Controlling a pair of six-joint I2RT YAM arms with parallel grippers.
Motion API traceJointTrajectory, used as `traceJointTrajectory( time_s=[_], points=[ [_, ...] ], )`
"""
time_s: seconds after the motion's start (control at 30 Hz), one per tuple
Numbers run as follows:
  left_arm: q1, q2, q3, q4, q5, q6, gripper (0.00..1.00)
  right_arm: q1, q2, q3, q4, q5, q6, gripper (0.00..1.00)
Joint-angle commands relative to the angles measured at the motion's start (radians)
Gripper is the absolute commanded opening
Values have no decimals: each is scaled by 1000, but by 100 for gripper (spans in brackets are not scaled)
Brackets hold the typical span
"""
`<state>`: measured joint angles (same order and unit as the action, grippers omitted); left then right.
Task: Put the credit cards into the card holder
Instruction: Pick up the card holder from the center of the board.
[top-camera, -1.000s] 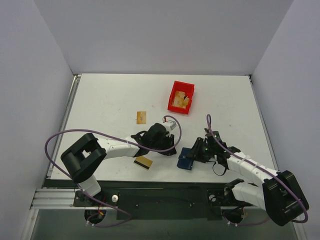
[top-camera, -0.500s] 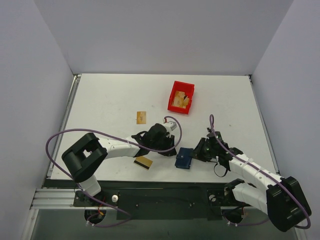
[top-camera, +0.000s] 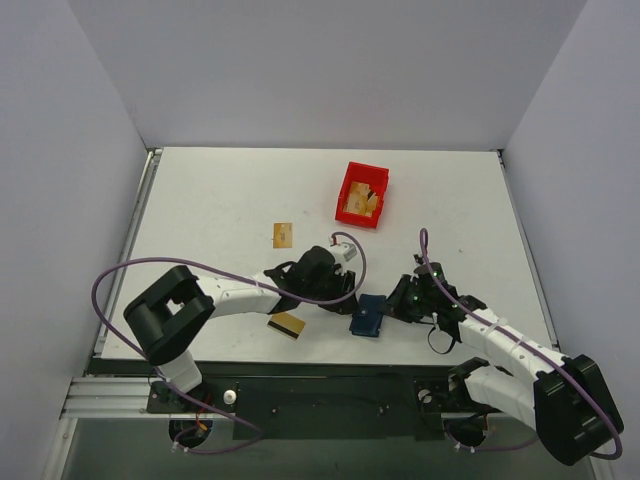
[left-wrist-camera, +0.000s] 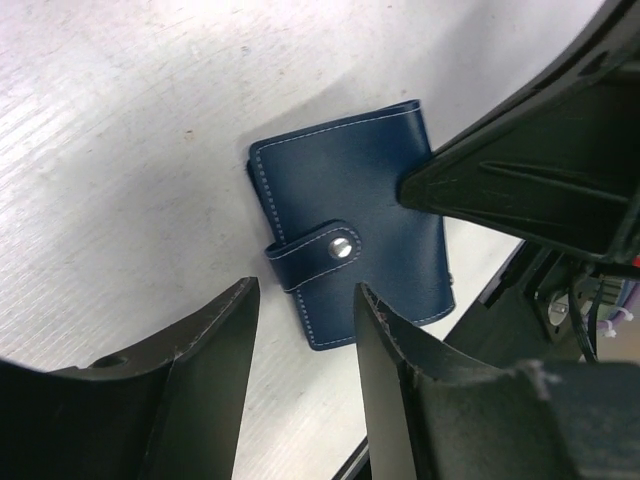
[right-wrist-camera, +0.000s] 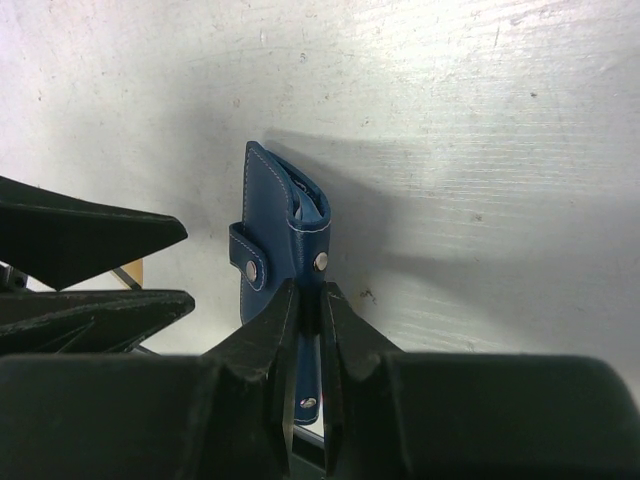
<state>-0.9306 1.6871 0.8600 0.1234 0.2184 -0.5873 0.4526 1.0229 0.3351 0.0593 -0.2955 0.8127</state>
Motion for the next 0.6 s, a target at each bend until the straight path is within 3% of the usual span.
traceJointTrajectory(
  time_s=[0.0, 0.57],
  points=[
    [-23, -9, 65, 18, 26, 11, 53, 1, -3, 10, -27, 19, -12, 0],
    [-57, 95, 142, -4, 26, 1, 54, 3, 9, 4, -7, 6, -9, 0]
  ],
)
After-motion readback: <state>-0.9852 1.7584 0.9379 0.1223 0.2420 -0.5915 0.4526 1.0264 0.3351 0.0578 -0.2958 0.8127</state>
